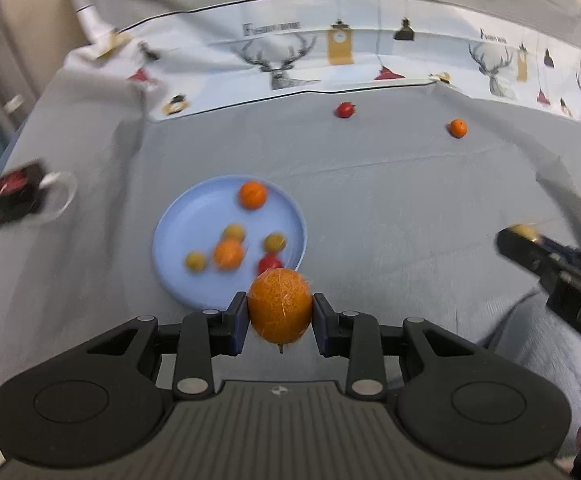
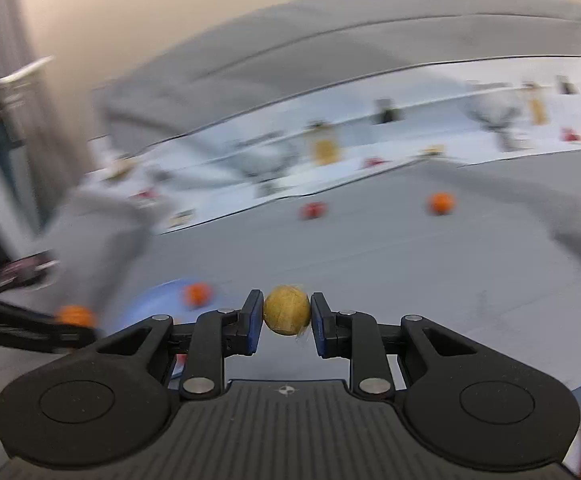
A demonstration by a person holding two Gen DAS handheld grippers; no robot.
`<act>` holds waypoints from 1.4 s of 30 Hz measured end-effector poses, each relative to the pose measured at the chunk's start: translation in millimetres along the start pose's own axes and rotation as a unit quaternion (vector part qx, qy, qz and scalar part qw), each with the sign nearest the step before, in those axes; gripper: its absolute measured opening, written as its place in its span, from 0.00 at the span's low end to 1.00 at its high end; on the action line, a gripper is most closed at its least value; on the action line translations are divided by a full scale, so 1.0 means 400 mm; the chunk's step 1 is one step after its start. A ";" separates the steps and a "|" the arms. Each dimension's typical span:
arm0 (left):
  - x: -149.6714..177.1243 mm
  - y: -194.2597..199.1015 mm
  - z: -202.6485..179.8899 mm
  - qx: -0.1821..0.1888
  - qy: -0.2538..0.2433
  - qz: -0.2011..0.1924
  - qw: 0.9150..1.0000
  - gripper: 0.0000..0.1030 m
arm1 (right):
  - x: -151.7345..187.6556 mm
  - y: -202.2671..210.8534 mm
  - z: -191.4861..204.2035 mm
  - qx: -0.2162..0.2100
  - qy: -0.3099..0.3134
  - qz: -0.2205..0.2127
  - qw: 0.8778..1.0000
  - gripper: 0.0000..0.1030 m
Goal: Organize fruits
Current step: 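Carry the netted orange and yellow fruit onto the blue plate and open both tools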
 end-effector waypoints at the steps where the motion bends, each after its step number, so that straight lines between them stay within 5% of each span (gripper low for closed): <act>1: 0.021 0.021 0.017 -0.001 0.007 -0.006 1.000 0.36 | 0.003 0.016 0.041 -0.016 0.015 0.001 1.000 0.26; 13: 0.187 0.217 0.109 -0.005 0.057 -0.098 0.994 0.36 | 0.084 0.198 0.339 -0.053 0.182 -0.023 0.982 0.26; 27: 0.216 0.296 0.117 -0.008 0.068 -0.143 0.987 0.36 | 0.100 0.257 0.350 -0.044 0.198 -0.035 0.979 0.26; 42: 0.219 0.270 0.124 -0.007 0.068 -0.128 0.989 0.36 | 0.108 0.249 0.349 -0.047 0.194 -0.024 0.980 0.26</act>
Point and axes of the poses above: each gripper's, at about its wrist camera, not at the fingertips, and y roughly against the way its jaws point, z to its left, x to its underside, the point moved 7 cm from there along -y, roughly the way its jaws point, and after that the axes turned 1 degree about x, right-handed, at the moved point
